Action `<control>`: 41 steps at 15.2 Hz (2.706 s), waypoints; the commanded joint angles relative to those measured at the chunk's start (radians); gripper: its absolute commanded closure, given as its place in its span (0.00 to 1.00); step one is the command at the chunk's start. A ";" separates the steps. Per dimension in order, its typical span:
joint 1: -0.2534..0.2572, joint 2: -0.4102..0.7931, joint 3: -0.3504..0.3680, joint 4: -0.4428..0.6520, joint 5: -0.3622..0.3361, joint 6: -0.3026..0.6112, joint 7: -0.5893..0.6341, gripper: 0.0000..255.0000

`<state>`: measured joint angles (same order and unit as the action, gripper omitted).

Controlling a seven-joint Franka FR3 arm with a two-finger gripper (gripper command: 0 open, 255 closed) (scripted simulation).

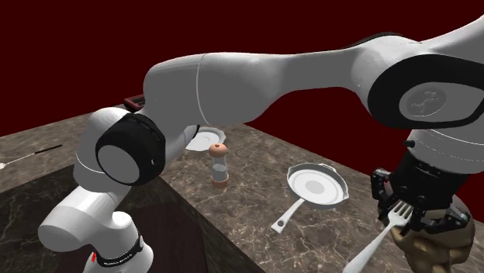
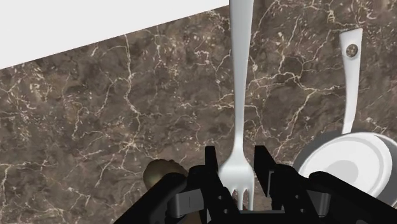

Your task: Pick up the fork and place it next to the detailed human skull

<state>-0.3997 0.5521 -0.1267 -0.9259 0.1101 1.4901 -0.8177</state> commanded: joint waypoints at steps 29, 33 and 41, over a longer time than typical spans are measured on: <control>0.027 -0.060 0.002 -0.507 -0.001 0.446 -0.024 1.00; 0.027 -0.048 0.003 -0.541 0.002 0.493 -0.027 1.00; 0.027 -0.013 0.006 -0.596 0.009 0.582 -0.035 1.00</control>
<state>-0.3731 0.5367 -0.1206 -1.5140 0.1187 2.0613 -0.8520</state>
